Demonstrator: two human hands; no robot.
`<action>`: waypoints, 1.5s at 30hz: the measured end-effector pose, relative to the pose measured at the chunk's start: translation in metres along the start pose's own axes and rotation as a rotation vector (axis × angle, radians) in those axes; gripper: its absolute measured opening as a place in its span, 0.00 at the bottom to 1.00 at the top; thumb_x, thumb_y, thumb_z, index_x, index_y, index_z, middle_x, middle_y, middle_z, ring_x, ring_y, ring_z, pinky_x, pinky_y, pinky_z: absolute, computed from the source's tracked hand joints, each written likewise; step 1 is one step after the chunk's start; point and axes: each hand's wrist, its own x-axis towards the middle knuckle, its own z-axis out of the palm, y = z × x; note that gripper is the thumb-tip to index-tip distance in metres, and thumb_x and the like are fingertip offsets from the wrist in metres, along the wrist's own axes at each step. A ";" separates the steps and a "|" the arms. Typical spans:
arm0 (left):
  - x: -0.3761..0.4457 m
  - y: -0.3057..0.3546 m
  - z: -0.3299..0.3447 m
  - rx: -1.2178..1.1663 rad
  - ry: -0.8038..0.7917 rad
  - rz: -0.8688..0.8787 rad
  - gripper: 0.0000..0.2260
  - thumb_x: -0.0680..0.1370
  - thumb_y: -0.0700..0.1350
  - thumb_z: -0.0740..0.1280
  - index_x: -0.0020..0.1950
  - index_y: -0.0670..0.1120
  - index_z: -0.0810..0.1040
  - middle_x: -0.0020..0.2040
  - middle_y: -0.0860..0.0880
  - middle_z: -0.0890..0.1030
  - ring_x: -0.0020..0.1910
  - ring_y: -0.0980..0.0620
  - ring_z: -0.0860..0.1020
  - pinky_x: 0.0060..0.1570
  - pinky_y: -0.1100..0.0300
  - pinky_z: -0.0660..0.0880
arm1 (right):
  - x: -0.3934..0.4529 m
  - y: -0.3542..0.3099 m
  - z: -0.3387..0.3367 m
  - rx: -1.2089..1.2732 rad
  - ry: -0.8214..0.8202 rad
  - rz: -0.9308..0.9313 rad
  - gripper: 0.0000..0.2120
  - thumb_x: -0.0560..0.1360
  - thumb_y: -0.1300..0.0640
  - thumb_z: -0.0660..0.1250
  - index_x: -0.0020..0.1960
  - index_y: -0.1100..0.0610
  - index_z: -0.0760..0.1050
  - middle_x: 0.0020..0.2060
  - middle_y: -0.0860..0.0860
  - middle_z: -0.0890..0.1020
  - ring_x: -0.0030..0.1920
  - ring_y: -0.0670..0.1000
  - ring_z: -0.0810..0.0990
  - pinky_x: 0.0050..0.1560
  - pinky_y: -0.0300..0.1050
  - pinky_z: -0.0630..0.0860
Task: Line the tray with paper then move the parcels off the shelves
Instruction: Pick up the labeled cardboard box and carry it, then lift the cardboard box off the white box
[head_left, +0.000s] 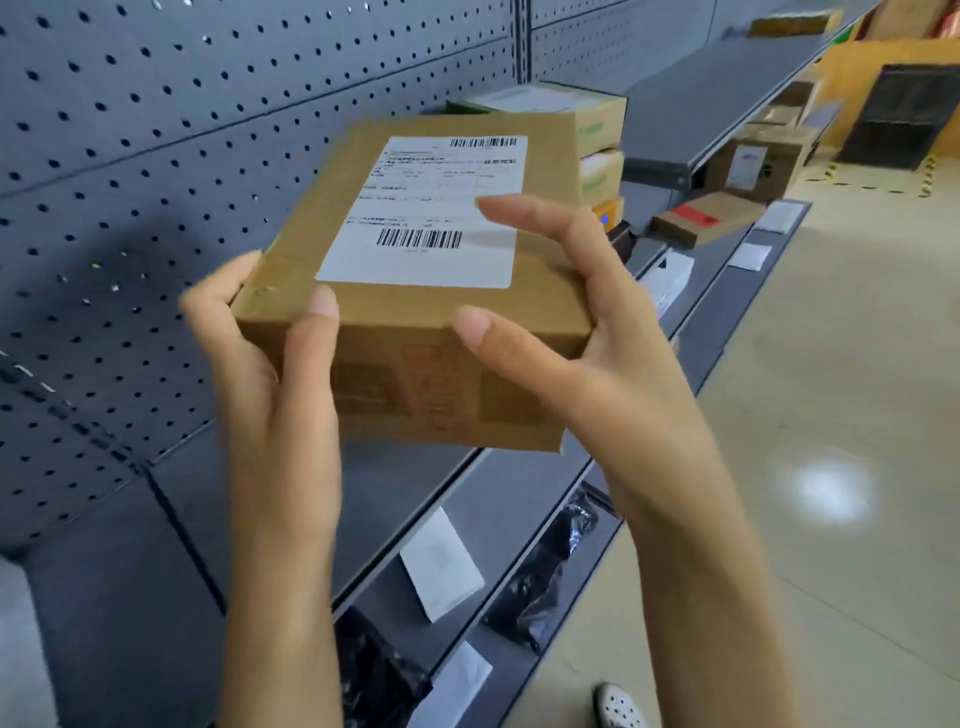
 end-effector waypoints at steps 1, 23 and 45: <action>0.005 -0.001 0.009 0.021 0.019 0.015 0.10 0.83 0.44 0.60 0.63 0.53 0.67 0.55 0.61 0.77 0.51 0.63 0.77 0.46 0.69 0.73 | 0.013 0.001 -0.010 0.005 -0.025 -0.014 0.26 0.73 0.52 0.74 0.69 0.42 0.72 0.70 0.43 0.76 0.82 0.59 0.57 0.75 0.67 0.63; 0.036 -0.022 0.118 0.200 0.009 -0.148 0.30 0.83 0.50 0.59 0.80 0.63 0.46 0.77 0.70 0.59 0.72 0.75 0.61 0.71 0.70 0.61 | 0.152 0.072 -0.078 -0.192 -0.062 -0.174 0.37 0.72 0.77 0.61 0.77 0.53 0.64 0.76 0.51 0.67 0.79 0.51 0.62 0.78 0.51 0.61; -0.052 0.022 -0.004 0.614 0.130 -0.255 0.19 0.81 0.55 0.64 0.71 0.68 0.67 0.71 0.73 0.66 0.65 0.82 0.60 0.60 0.81 0.59 | 0.058 0.012 0.029 0.031 -0.391 -0.258 0.09 0.84 0.61 0.61 0.60 0.56 0.79 0.54 0.44 0.83 0.59 0.41 0.81 0.60 0.38 0.75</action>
